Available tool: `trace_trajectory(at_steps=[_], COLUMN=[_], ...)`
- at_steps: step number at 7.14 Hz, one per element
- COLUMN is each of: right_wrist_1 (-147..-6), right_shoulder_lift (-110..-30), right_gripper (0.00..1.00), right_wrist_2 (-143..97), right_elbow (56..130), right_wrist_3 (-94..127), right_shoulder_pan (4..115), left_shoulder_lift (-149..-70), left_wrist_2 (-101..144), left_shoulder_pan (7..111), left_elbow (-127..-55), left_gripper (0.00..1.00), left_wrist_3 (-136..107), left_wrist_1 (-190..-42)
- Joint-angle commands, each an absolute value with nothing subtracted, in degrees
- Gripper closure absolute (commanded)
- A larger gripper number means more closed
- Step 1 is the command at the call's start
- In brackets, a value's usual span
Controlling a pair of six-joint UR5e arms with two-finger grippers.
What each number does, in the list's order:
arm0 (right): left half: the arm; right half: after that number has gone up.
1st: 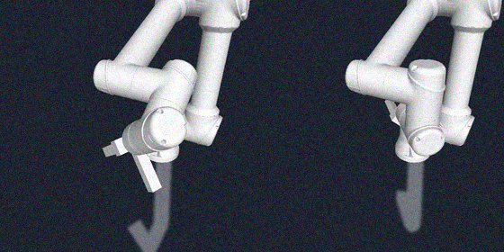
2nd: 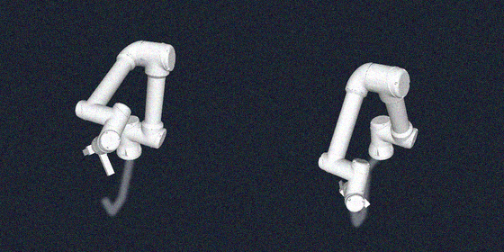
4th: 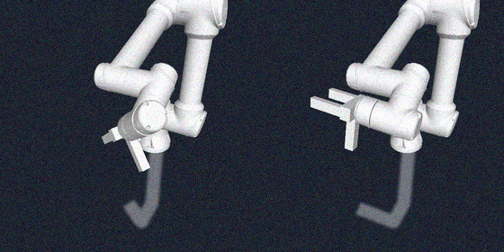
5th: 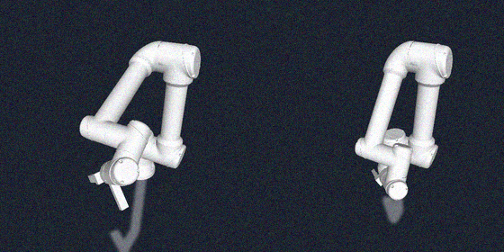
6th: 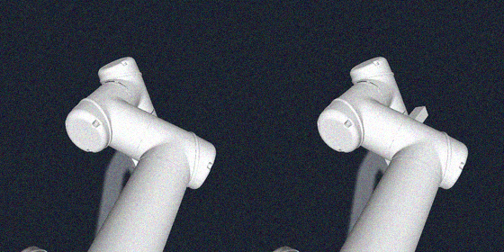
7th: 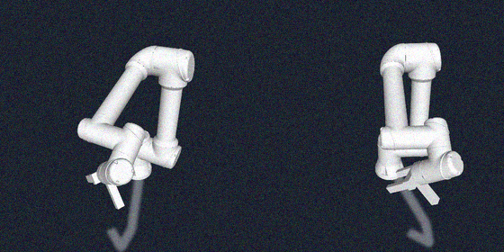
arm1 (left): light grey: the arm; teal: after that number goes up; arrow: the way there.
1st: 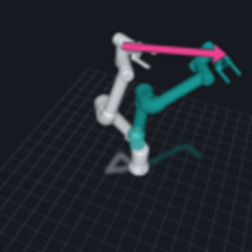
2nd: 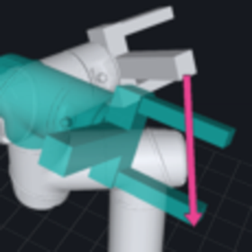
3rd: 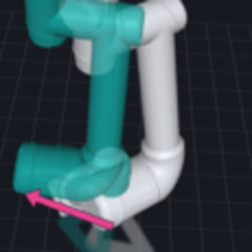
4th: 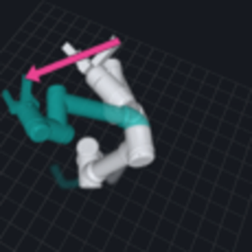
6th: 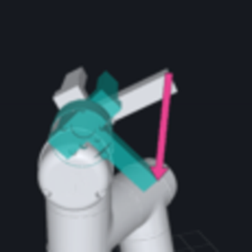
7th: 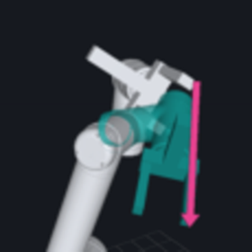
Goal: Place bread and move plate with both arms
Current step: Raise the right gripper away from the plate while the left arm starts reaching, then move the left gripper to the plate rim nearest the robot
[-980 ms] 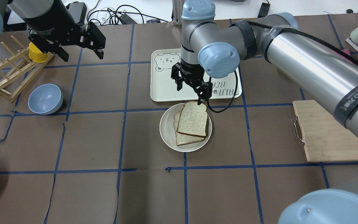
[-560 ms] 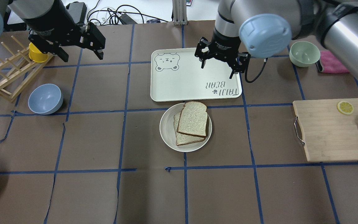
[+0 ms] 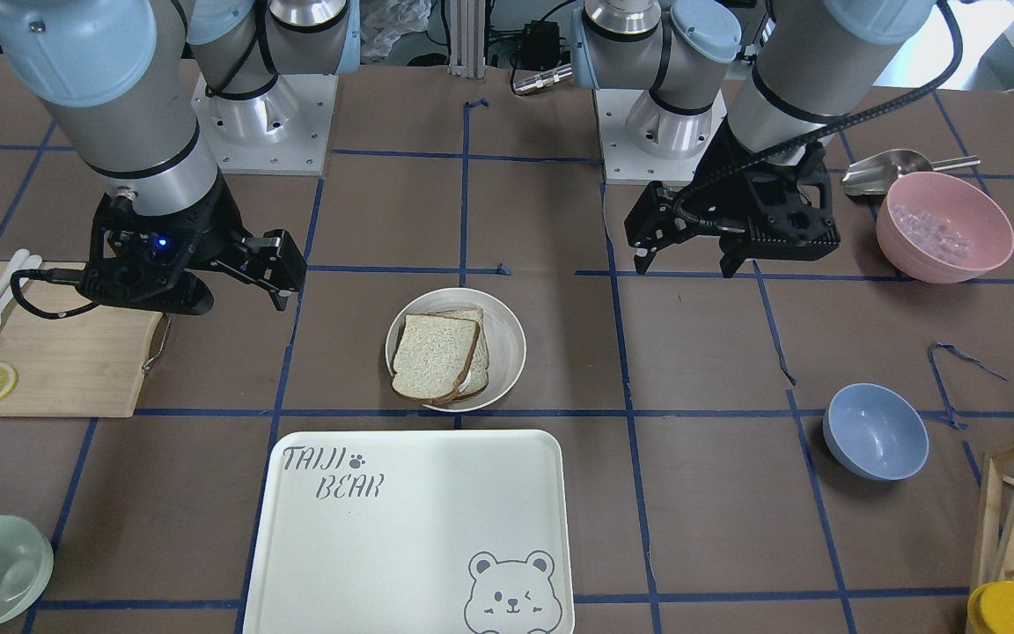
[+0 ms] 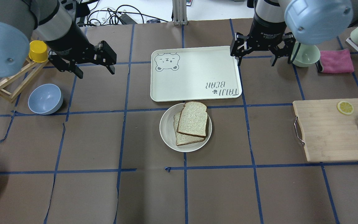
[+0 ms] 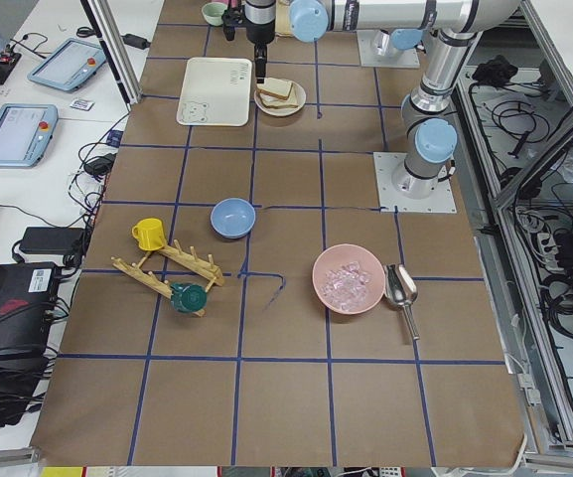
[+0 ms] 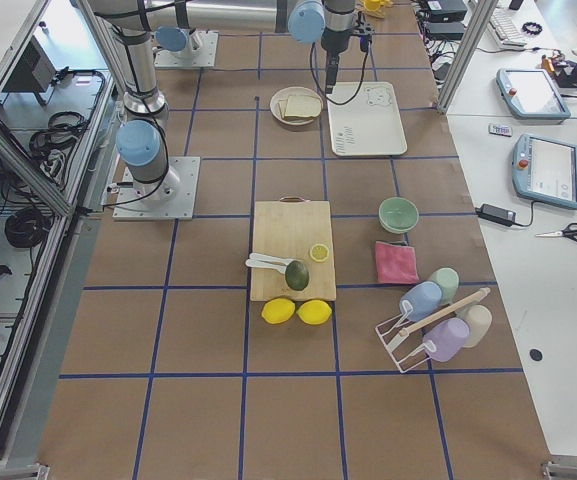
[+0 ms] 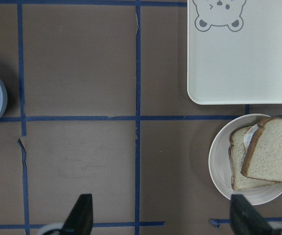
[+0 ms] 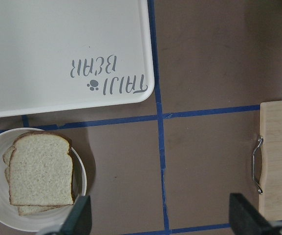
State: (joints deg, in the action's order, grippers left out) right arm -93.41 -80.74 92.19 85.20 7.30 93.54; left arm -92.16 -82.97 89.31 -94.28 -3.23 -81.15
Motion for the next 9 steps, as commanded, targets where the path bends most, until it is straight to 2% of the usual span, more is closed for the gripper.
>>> trace_trajectory(at_steps=[1,3,6,9], right_wrist_1=[-92.3,-89.4,-88.2,-87.4], right_shoulder_lift=[-81.7,-84.6,-86.4,-87.5], right_gripper=[0.00,0.00,0.00,0.00], right_wrist_2=[91.9,88.4,88.3,88.0], right_elbow=[85.2,85.2,85.2,85.5], right_wrist_3=[5.5,5.0,1.6,2.2], right_shoulder_pan=[93.2,91.0,87.5,87.9], left_shoulder_lift=[-93.0,-95.3,-99.4,-103.3], left_wrist_2=[-77.8,-77.9,-80.3,-80.7], left_shoulder_pan=[91.0,97.5,99.0,100.6], left_elbow=[-104.4,-111.7,-117.8,-118.5], left_gripper=[0.00,0.00,0.00,0.00], left_wrist_3=[-7.5,-15.2,-15.9,-17.7], left_wrist_1=[-67.6,-55.1,-48.4,-44.7])
